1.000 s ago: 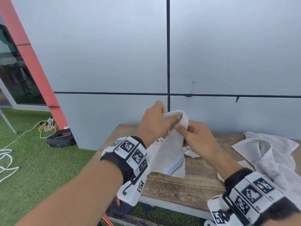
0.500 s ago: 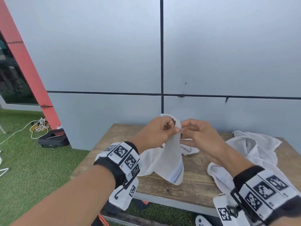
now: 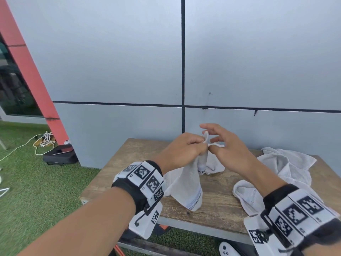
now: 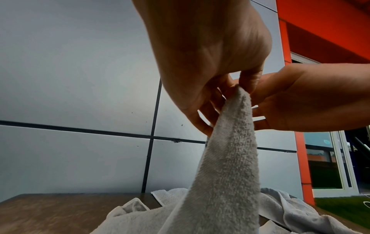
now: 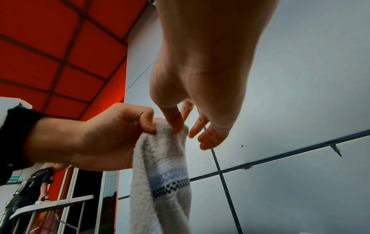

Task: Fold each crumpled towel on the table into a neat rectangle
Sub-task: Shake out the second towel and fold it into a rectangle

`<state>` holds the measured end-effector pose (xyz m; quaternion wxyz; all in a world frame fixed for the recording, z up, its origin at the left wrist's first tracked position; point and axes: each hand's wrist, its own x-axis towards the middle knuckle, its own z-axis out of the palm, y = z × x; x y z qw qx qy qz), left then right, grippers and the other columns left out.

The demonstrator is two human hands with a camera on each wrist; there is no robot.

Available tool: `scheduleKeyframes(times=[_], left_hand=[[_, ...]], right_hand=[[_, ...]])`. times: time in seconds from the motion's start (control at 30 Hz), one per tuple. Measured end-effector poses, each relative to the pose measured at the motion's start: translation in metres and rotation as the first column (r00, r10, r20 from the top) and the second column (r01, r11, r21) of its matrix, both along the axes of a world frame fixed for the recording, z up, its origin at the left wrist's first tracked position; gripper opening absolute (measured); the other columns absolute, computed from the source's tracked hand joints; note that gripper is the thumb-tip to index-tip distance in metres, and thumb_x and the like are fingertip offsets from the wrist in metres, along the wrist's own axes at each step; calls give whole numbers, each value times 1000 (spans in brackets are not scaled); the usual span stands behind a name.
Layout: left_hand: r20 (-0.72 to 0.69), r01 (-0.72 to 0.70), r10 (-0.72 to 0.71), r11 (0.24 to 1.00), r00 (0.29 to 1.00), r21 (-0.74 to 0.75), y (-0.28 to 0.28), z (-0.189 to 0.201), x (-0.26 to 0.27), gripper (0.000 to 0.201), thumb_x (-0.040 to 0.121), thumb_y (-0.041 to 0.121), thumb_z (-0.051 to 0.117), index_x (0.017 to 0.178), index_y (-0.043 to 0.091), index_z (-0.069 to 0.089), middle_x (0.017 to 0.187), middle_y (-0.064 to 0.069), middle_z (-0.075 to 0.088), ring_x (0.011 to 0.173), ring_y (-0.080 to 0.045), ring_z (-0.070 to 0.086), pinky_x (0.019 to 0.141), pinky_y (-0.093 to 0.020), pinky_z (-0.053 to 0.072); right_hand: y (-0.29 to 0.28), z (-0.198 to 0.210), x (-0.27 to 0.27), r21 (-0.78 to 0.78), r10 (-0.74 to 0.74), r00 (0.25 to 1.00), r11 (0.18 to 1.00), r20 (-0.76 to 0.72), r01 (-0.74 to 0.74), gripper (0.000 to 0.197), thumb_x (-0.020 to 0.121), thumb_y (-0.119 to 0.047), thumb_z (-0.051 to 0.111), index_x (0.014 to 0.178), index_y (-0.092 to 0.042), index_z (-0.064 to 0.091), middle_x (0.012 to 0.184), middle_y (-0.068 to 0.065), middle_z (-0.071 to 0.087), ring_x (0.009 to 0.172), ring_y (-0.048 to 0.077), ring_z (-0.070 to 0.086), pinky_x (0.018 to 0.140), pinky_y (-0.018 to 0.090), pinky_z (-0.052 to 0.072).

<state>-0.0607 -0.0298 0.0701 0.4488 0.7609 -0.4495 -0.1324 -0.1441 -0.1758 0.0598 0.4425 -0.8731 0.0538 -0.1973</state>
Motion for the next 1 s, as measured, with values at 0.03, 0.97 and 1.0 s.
scheduleKeyframes(times=[0.03, 0.97, 1.0], left_hand=[[-3, 1, -1, 1000, 1000, 3, 0, 0, 1, 38, 92, 5, 50, 57, 11, 35, 53, 9, 28, 52, -9, 26, 51, -20, 25], [350, -470, 379, 854, 857, 225, 61, -33, 52, 19, 103, 25, 49, 93, 10, 57, 75, 1, 54, 66, -17, 49, 50, -18, 30], [364, -474, 378, 852, 851, 223, 63, -27, 57, 16, 103, 24, 50, 97, 11, 55, 78, -1, 56, 68, -18, 50, 54, -22, 34]], right_hand=[[1, -1, 2, -15, 58, 998, 998, -18, -59, 59, 89, 3, 55, 129, -40, 58, 123, -18, 60, 111, 0, 56, 78, 8, 43], [-24, -5, 4, 134, -327, 916, 944, 231, 303, 4, 85, -23, 79, 81, -22, 80, 53, -29, 61, 52, -5, 56, 64, 20, 44], [-27, -4, 3, 139, -338, 914, 939, 226, 314, 3, 84, -23, 80, 82, -22, 80, 53, -29, 61, 54, -4, 57, 64, 19, 43]])
